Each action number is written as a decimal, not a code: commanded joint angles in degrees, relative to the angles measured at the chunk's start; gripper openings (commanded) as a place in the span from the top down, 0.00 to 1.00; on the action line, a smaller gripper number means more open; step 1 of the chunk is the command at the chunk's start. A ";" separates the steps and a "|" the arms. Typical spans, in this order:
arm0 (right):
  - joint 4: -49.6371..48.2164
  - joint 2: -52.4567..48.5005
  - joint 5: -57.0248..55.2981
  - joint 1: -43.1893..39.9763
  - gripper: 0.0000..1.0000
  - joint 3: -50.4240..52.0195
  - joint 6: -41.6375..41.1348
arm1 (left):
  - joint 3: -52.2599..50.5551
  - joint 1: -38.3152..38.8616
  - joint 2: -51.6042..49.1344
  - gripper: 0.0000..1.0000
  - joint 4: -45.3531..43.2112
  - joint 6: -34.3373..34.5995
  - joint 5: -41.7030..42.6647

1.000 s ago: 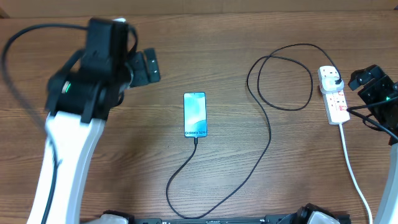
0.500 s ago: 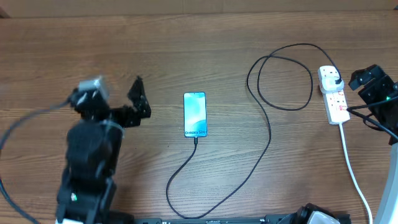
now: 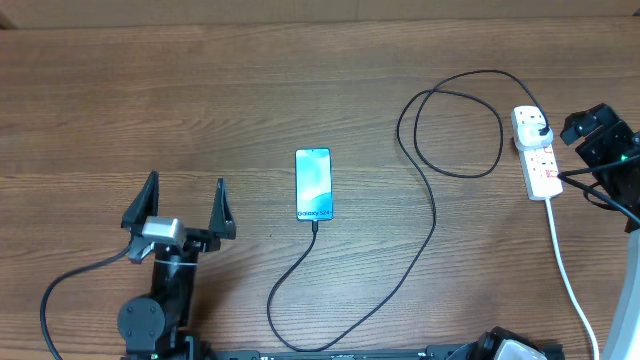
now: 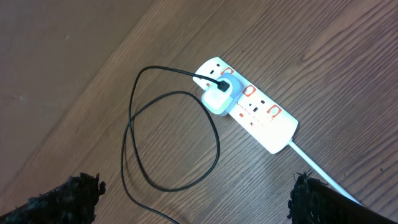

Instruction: Plug charger to phone and switch on socket

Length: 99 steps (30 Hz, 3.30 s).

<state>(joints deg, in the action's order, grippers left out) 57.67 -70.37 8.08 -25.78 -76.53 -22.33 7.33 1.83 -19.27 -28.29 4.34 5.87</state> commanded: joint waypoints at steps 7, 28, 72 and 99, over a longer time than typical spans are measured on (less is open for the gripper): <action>-0.31 0.04 -0.55 0.11 0.00 -0.42 -0.20 | -7.04 -4.92 10.27 0.00 9.01 5.09 -4.85; -0.31 0.04 -0.55 0.11 0.00 -0.42 -0.20 | -7.06 -7.06 19.12 0.00 32.74 3.39 -6.27; -0.31 0.04 -0.55 0.11 0.00 -0.42 -0.20 | -7.06 -7.06 19.06 0.00 32.74 3.39 -6.27; -2.25 2.05 -0.72 1.11 0.00 0.07 -0.22 | -7.06 -7.06 19.06 0.00 32.74 3.39 -6.27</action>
<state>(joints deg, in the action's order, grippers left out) 56.90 -70.30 7.92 -25.69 -76.51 -22.33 0.49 -4.97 -0.86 4.38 8.78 0.16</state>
